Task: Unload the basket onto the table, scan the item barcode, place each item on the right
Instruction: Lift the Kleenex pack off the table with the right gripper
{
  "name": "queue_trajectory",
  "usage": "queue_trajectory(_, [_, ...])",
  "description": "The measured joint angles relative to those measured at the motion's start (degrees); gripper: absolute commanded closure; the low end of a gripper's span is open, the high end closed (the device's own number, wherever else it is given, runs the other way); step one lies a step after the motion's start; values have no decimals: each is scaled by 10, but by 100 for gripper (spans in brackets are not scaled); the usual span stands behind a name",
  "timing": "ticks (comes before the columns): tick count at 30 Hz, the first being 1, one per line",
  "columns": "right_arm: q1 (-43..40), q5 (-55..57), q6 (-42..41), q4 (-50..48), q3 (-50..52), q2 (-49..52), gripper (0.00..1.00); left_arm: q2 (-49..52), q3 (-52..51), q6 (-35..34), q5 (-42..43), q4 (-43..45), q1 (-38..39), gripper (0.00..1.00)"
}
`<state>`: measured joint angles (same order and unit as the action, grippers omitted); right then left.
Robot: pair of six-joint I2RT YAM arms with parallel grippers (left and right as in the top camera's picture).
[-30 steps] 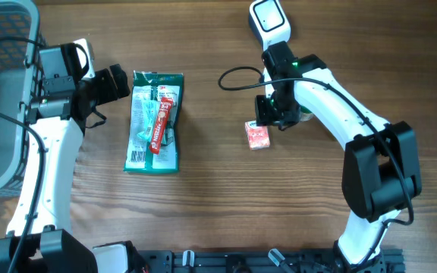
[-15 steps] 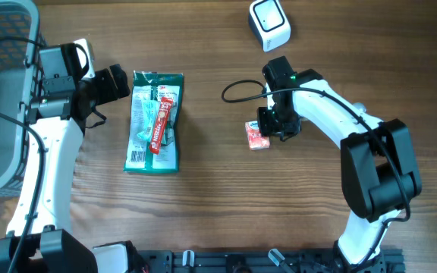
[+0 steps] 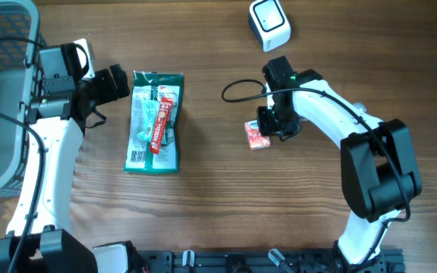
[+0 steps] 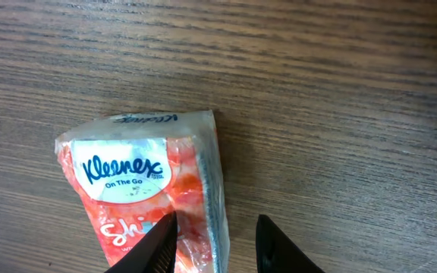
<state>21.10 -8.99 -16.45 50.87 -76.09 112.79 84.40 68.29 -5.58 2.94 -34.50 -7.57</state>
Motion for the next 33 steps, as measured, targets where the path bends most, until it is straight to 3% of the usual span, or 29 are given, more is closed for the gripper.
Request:
queue_trajectory(2, [0,0,0,0,0,0,67,0,0,0,0,0,0,0])
queue_trajectory(5, [0,-4,3,-2,0,0,76,0,0,0,0,0,0,0])
queue_trajectory(15, [-12,-26,13,-4,0,-20,66,0,0,0,0,0,0,0])
queue_trajectory(18, [-12,-26,12,0,0,-50,55,0,0,0,0,0,0,0])
queue_trajectory(23, [-12,-26,11,3,-2,-60,60,0,0,0,0,0,0,0])
queue_trajectory(33, [-12,-26,2,-56,52,-60,60,0,0,0,0,0,0,0])
